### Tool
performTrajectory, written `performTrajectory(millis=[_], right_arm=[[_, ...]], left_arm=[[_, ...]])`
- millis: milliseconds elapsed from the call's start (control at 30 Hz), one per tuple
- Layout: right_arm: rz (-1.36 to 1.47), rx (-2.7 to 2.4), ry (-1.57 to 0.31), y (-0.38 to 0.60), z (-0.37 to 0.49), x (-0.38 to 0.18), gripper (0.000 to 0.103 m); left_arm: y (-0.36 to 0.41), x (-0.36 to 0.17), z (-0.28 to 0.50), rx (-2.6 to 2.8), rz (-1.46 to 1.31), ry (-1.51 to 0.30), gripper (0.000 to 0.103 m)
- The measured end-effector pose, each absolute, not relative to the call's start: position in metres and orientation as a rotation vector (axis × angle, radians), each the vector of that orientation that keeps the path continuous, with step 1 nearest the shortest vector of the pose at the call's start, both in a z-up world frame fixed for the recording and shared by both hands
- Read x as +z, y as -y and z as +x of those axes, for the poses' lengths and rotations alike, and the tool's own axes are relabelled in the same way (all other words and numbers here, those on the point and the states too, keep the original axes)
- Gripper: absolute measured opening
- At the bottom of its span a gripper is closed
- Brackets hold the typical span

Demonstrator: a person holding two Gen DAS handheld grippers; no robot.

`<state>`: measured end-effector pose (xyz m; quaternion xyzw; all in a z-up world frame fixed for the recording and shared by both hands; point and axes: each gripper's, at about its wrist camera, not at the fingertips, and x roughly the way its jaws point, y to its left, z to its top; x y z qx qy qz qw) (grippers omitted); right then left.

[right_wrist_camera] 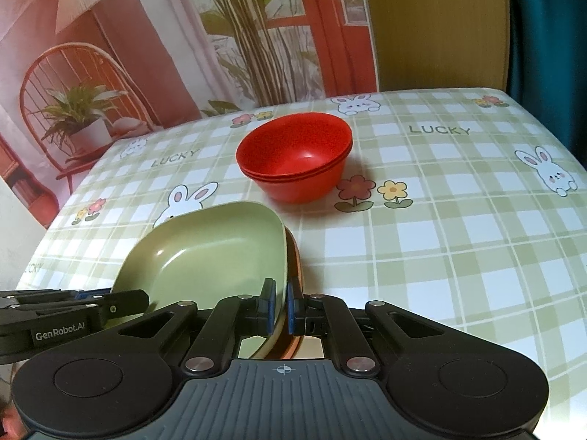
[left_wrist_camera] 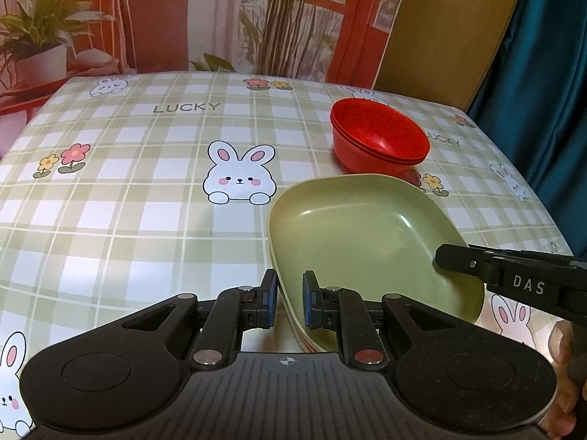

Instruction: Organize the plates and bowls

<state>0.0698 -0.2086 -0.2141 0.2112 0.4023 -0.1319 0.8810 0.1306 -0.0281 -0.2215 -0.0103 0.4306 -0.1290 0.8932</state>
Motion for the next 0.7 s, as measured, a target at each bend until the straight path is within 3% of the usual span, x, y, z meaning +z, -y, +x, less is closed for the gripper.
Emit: performTrajectory(millis=[333,700], right_arm=[[0.431,-0.268,-0.807,0.207,0.066,-0.211,0.011],[0.37,-0.284,-0.778,0.199,0.065,-0.205,0.023]], left_arm=[[0.02,-0.225,0.127,-0.252,-0.074,-0.895,0.017],[0.018,-0.226,0.124,-0.248,-0.096,-0.888,0.022]])
